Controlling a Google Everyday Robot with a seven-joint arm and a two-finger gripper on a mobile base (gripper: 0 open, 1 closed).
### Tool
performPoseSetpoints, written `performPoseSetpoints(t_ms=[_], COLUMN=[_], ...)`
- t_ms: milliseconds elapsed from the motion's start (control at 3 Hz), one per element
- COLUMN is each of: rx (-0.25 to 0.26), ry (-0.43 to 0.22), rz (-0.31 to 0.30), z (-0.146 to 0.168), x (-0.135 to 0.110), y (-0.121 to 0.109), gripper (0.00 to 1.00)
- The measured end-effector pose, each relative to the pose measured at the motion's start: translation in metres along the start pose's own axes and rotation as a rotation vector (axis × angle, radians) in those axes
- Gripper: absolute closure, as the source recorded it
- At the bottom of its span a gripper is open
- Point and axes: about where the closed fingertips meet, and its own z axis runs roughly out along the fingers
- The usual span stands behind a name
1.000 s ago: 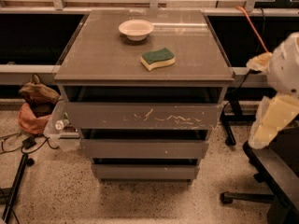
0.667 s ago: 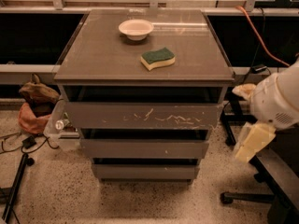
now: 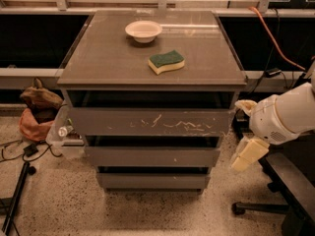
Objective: Open middle drawer
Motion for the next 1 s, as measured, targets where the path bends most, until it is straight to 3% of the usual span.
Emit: performPoseSetpoints(t_ms=[333,667,1000], rx=[-0.002,-0.018,-0.058], ry=[0.001,-0.033,-0.142], rz=[0.000,0.002,0.023], z=[0.000,0.026,0.087], x=[0.000,0.004,0.010], y=[0.001,0.004,0.021], gripper=[0.00,0.00,0.00])
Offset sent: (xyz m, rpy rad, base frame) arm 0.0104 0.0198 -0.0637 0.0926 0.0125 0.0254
